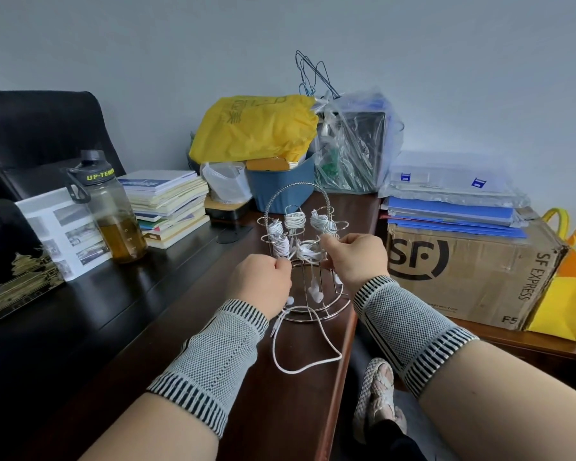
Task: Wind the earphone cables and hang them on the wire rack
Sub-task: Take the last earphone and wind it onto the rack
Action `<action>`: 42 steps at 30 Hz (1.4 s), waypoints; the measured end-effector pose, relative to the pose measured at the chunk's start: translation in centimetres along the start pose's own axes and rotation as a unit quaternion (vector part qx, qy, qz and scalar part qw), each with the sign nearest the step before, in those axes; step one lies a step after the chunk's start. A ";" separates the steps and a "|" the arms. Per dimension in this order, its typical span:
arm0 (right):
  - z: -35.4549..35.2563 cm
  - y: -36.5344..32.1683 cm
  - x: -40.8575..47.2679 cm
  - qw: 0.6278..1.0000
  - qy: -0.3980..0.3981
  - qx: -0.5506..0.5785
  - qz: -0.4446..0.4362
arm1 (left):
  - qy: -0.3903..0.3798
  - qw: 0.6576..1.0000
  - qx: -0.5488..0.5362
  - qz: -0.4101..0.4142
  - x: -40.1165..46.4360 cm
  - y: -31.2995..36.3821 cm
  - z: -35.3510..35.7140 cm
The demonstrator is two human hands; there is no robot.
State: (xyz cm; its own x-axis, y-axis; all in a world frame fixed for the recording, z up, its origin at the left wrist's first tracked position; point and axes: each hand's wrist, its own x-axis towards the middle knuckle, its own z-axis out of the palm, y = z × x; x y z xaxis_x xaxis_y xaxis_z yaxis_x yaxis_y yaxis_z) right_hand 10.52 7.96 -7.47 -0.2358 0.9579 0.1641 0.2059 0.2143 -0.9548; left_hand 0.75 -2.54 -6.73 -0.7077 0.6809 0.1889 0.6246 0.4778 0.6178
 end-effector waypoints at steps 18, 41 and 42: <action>-0.6 2.9 -3.8 0.899 -0.038 -0.106 -0.423 | 0.011 0.956 0.178 0.234 -4.8 -1.3 -0.7; -0.6 2.0 -4.0 0.970 -0.107 0.197 -0.095 | -0.024 0.970 -0.226 0.082 -2.4 -0.1 -3.0; -0.6 2.0 -4.0 0.967 -0.112 0.214 -0.078 | -0.012 0.970 -0.231 0.072 -2.1 0.0 -2.9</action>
State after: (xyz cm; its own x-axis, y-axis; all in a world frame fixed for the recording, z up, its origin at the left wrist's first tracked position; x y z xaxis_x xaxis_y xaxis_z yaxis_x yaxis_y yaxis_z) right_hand 12.47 4.62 -9.84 -0.4418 0.8445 0.3027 -0.2489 0.2087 -0.9458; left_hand 1.24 -5.62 -4.90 -0.6125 0.7377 0.2840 0.4979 0.0810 0.8635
